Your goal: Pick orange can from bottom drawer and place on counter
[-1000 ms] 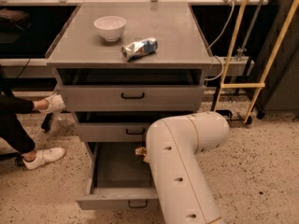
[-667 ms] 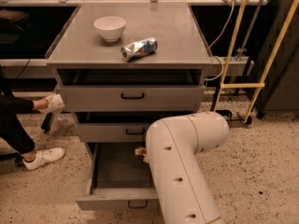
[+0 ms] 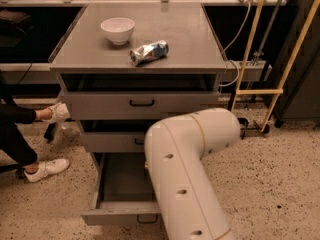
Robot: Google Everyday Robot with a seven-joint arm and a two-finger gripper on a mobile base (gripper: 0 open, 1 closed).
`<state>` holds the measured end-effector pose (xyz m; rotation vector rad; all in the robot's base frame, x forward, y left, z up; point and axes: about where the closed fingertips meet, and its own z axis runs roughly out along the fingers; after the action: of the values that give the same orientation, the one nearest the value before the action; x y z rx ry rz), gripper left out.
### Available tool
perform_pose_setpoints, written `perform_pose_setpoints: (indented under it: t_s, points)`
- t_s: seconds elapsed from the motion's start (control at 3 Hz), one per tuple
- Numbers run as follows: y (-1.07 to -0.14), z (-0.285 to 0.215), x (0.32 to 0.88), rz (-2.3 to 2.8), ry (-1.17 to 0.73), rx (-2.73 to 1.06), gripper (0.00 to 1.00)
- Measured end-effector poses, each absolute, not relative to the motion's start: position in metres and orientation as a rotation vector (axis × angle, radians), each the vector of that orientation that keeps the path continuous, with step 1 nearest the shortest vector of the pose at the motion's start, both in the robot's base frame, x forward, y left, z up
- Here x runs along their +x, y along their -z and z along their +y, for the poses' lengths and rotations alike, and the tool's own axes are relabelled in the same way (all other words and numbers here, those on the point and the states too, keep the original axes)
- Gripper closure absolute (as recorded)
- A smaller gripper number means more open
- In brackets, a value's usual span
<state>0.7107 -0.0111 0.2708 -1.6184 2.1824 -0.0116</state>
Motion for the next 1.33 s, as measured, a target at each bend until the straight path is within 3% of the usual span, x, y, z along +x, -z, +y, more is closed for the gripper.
perform_pose_setpoints:
  t_s: [0.33,1.0,1.33]
  points:
    - [-0.341,0.015,0.734,2.191,0.087,-1.443,1.00]
    - [-0.349,0.016,0.732,2.219,0.125,-1.371,1.00]
    - [-0.344,0.016,0.700,2.270,0.131,-1.440,1.00]
